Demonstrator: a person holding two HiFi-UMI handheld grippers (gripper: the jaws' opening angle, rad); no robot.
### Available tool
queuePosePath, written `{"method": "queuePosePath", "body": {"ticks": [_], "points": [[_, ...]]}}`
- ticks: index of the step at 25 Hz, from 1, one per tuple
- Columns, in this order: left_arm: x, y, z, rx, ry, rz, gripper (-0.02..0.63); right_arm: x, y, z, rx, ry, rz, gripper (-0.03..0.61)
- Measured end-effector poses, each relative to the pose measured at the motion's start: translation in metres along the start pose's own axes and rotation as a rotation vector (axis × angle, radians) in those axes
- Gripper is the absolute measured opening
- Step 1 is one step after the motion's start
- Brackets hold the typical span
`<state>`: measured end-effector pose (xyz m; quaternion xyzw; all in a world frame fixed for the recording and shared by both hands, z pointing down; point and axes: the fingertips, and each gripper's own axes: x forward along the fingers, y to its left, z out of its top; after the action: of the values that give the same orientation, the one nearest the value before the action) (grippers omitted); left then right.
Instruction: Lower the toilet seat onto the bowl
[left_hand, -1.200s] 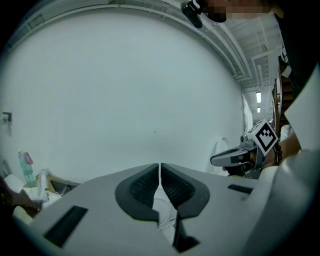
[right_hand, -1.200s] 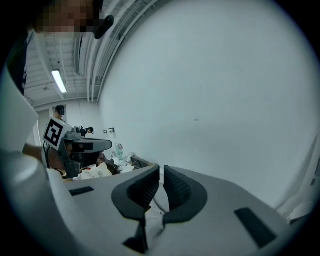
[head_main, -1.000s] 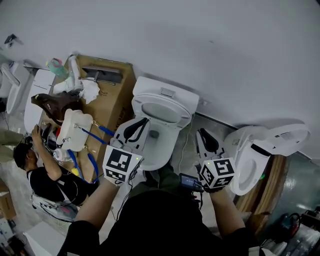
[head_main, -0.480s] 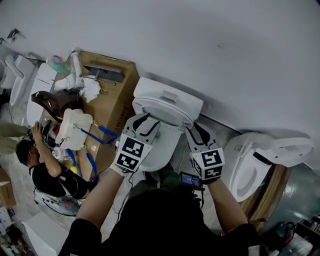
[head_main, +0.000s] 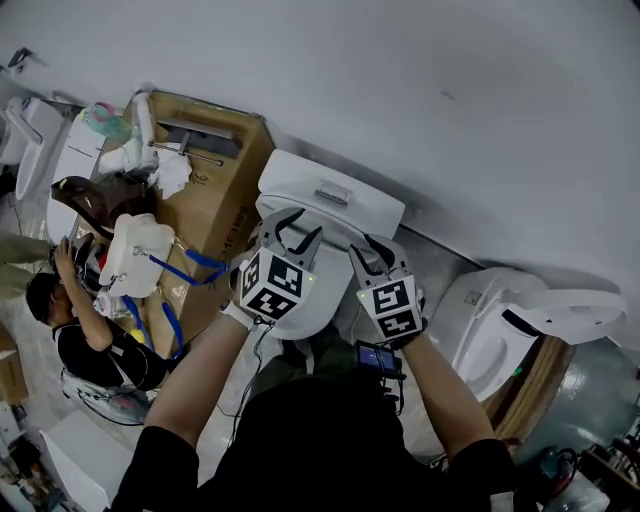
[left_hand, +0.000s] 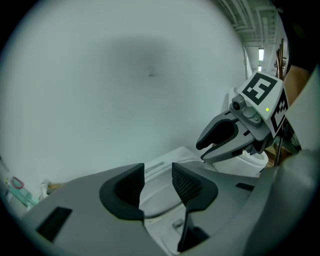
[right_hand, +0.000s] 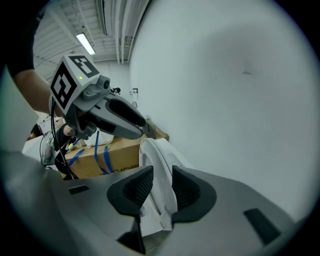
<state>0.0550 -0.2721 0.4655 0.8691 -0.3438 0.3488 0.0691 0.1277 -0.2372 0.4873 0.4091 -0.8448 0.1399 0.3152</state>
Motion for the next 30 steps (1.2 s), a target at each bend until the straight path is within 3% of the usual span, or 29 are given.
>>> {"method": "queuePosePath", "body": {"ticks": [3,8,11,21,30], "points": [[0.015,0.003,-0.006,-0.036,0.023,-0.01,0.167,0.017,-0.003,-0.008,-0.005,0.019,0.014,0.123],[0.029,0.007,-0.015,-0.182,0.027,-0.029,0.167,0.032,-0.009,-0.008,-0.019,0.024,0.012,0.123],[0.031,0.006,-0.017,-0.227,0.023,-0.028,0.167,0.039,-0.009,-0.007,-0.051,0.028,0.02,0.123],[0.026,-0.003,-0.021,-0.283,0.017,-0.049,0.167,0.049,-0.012,-0.011,-0.14,0.049,-0.023,0.121],[0.021,-0.007,-0.027,-0.311,0.014,-0.063,0.167,0.048,-0.006,-0.014,-0.129,0.053,-0.033,0.104]]}}
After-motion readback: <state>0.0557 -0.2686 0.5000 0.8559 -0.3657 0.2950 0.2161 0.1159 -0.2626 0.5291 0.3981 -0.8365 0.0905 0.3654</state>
